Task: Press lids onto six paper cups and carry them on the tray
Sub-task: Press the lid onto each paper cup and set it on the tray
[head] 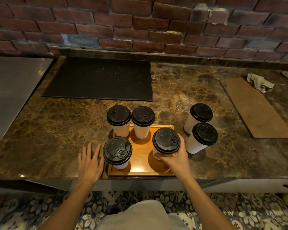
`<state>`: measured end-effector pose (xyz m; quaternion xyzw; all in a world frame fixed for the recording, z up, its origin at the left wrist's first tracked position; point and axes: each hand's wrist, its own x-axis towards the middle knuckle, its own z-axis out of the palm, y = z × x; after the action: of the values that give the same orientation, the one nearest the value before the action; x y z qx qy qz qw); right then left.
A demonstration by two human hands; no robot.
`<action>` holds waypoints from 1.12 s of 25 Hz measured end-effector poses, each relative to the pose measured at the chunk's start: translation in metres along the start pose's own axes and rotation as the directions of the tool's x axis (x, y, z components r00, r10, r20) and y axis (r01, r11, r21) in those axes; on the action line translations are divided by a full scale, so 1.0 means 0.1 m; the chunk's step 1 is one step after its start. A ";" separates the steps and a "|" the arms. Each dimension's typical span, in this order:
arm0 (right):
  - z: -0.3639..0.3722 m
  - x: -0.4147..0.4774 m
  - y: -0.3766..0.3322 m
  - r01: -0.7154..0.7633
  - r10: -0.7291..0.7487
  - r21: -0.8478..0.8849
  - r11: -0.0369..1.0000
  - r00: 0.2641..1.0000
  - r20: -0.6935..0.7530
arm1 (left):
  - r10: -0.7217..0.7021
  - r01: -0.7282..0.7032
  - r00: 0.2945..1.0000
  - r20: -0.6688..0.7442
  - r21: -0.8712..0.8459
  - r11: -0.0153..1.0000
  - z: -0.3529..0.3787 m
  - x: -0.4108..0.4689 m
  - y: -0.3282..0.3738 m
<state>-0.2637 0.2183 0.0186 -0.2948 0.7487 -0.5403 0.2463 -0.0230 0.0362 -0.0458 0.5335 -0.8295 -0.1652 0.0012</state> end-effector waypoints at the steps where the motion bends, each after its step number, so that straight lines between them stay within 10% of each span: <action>1: 0.01 -0.02 0.03 -0.015 0.015 -0.004 1.000 1.000 0.004 | -0.006 0.006 1.000 0.004 0.017 1.000 0.01 -0.02 0.01; 28: 0.52 -0.24 -0.05 -0.023 0.034 -0.111 0.994 0.994 0.105 | -0.006 0.011 0.999 -0.049 0.091 0.996 0.08 -0.07 0.05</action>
<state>-0.2105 0.1996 0.0093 -0.3255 0.7673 -0.4782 0.2769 -0.0258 0.0462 -0.0510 0.5404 -0.8336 -0.1143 -0.0036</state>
